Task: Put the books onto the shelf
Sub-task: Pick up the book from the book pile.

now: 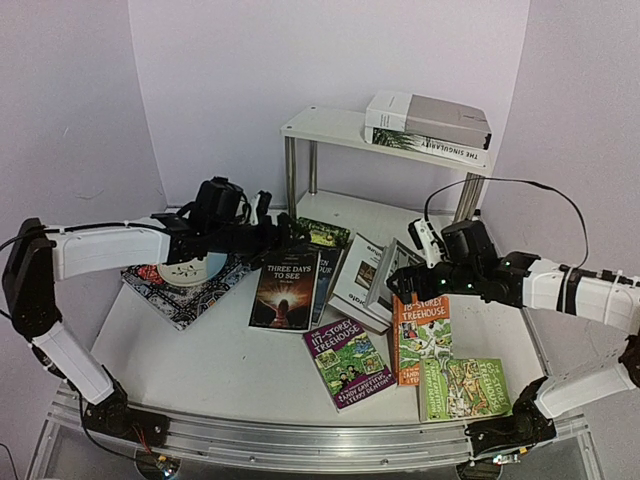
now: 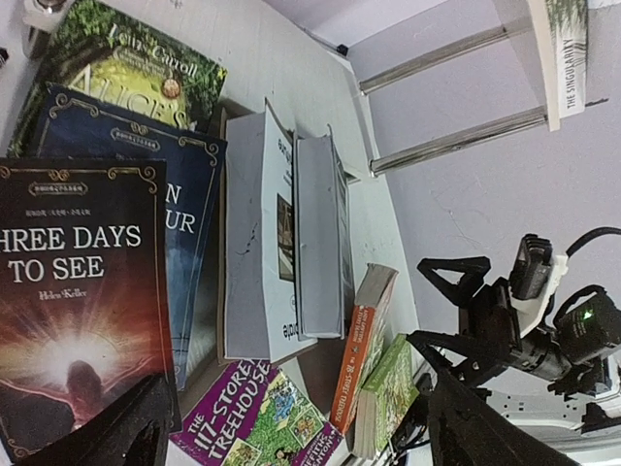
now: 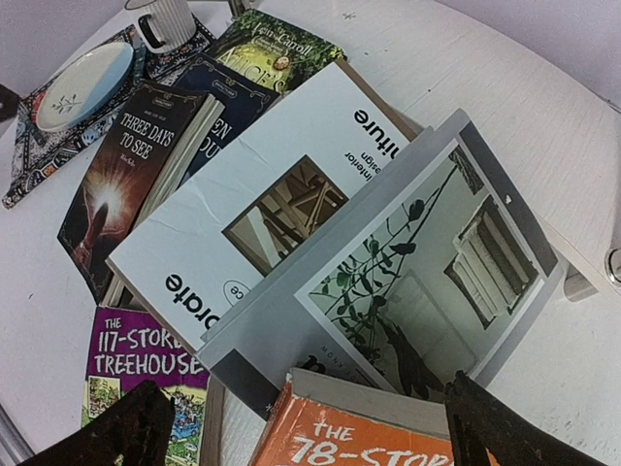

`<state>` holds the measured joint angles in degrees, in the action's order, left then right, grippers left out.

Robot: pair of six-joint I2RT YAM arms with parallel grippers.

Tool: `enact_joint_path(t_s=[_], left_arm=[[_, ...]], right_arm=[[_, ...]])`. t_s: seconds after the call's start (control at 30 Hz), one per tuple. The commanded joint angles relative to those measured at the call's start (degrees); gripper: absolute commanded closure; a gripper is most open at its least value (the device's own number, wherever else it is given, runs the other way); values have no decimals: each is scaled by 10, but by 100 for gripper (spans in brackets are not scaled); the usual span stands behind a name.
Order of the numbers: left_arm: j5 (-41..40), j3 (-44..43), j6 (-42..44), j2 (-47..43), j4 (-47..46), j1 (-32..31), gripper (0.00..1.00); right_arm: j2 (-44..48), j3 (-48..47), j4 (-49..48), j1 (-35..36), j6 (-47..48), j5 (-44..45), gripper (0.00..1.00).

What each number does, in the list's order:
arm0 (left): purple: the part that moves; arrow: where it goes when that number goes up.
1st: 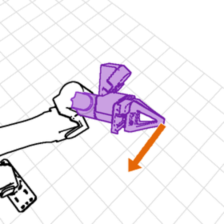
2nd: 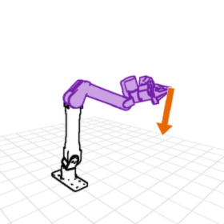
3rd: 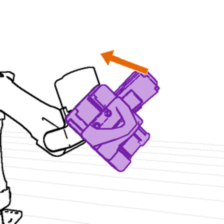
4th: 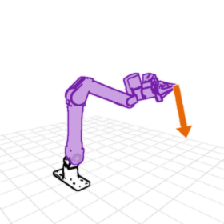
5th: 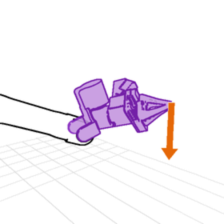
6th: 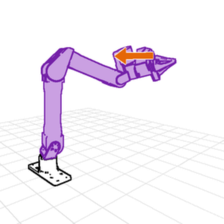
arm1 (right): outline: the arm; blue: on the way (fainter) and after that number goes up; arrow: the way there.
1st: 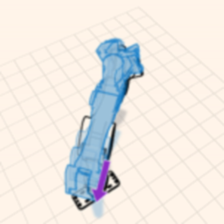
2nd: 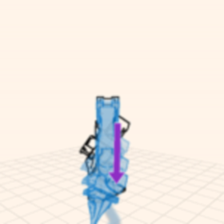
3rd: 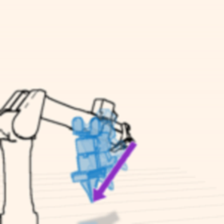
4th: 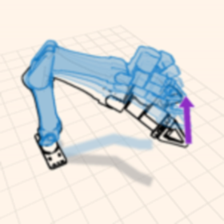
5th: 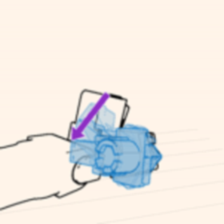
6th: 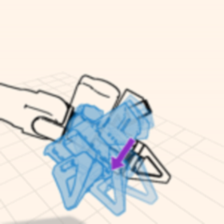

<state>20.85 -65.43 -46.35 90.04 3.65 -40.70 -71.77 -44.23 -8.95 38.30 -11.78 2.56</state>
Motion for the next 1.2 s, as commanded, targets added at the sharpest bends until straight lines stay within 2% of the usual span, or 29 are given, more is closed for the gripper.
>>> enact_joint_path(t_s=[0.0,0.23,0.5,0.87,1.17], left_arm=[[40,-24,-31,75,-51,-32,4],[63,-48,-68,165,-114,-40,3],[96,-95,-76,244,-129,-47,9],[114,-110,-80,274,-132,-48,26],[127,-109,-83,285,-131,-55,25]], right_arm=[[-4,-22,4,3,0,-12,2],[15,-7,5,3,-4,-18,2],[16,-3,6,3,4,-18,2],[8,-5,6,3,6,-20,2],[17,3,14,3,11,-20,2]])
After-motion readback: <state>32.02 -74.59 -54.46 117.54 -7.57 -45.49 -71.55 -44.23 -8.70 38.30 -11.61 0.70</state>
